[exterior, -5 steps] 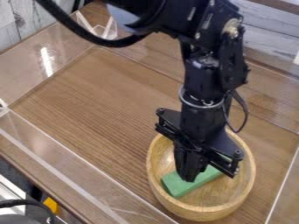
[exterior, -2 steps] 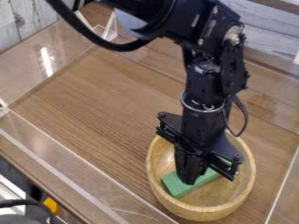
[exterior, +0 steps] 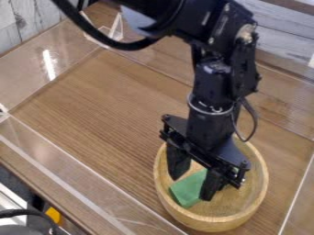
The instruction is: Put the green block in the brown bowl
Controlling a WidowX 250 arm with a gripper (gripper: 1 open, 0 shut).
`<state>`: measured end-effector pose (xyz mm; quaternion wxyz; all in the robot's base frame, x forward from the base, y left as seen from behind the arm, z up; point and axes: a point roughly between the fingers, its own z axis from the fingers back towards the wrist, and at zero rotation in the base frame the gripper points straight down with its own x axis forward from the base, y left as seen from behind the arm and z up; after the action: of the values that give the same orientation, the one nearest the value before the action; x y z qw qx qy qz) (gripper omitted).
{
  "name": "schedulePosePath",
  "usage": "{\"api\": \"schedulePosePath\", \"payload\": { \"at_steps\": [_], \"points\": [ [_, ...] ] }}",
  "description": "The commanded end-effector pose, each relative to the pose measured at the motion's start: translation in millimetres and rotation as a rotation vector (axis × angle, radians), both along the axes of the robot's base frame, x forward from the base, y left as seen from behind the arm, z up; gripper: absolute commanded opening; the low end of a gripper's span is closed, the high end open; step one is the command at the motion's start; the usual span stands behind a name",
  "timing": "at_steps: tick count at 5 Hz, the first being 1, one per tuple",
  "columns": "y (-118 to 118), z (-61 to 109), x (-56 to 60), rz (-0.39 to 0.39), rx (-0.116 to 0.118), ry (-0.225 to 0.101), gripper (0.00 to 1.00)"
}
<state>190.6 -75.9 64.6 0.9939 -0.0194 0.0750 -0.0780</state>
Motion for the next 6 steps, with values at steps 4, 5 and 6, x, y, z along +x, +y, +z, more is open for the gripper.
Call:
{"api": "schedulePosePath", "payload": {
  "at_steps": [4, 5, 6],
  "points": [
    [36, 57.7, 27.1, 0.031, 0.062, -0.191, 1.0],
    [55, 68.8, 36.8, 0.062, 0.073, -0.241, 1.0],
    [63, 64.1, 45.6, 0.082, 0.084, -0.262, 1.0]
  ]
}}
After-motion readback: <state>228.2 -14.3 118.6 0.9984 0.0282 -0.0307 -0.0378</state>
